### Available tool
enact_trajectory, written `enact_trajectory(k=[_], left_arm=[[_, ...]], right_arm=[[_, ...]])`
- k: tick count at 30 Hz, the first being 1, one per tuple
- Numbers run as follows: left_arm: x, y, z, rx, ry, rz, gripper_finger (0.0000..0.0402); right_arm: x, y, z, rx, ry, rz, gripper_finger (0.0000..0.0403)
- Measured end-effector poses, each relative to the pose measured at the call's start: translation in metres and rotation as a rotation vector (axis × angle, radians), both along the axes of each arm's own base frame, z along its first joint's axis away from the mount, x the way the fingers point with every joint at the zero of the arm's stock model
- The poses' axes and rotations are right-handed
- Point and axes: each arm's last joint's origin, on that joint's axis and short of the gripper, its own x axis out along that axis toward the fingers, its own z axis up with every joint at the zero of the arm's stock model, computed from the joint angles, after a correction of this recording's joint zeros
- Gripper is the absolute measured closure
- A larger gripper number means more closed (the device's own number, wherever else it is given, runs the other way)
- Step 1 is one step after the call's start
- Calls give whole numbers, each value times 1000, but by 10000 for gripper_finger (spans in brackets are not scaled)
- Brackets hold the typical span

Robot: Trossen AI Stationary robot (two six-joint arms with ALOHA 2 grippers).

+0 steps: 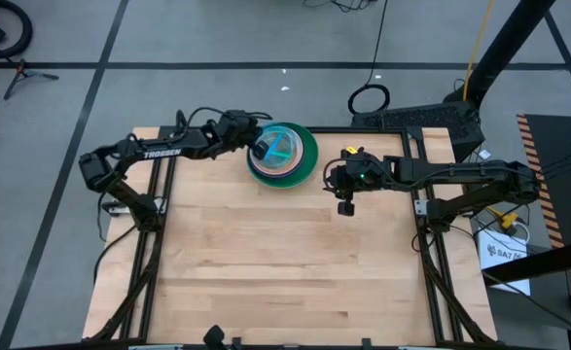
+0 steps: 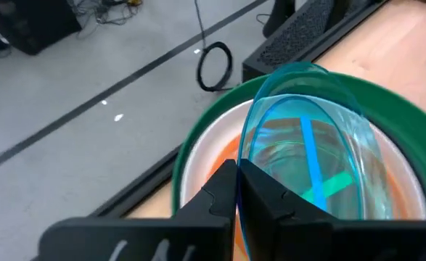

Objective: Stack plastic plates
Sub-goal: Stack the light blue plate on top of the light green plate, then return to Home Position

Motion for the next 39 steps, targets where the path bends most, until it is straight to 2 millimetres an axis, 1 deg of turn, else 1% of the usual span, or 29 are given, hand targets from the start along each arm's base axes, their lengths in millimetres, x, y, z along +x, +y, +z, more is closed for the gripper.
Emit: enact_trajectory(k=[5,9,20,24,29,32,34,36,39], left_arm=[[0,-1,0,-23,-17,-3,385],[-1,-1,-2,-38,7,-2,379],[-2,-2,-4,-58,7,10,293],[-2,-2,-4,-56,10,8,279],[-2,-2,-4,-48,19,-1,270],[0,-6,-5,-45,50,-28,270],[3,-13,-6,-48,63,-52,270],[7,-22,-4,-43,61,-85,270],[14,-42,3,3,66,-178,270]], right_arm=[[0,0,0,0,-1,0,303],[0,0,0,0,0,0,303],[0,0,0,0,-1,0,303],[0,0,0,0,-1,0,303],[0,0,0,0,-1,0,303],[0,0,0,2,6,-1,303],[-1,0,-2,8,20,-5,303],[-2,0,-2,3,31,2,303],[-3,0,-5,-24,36,28,303]])
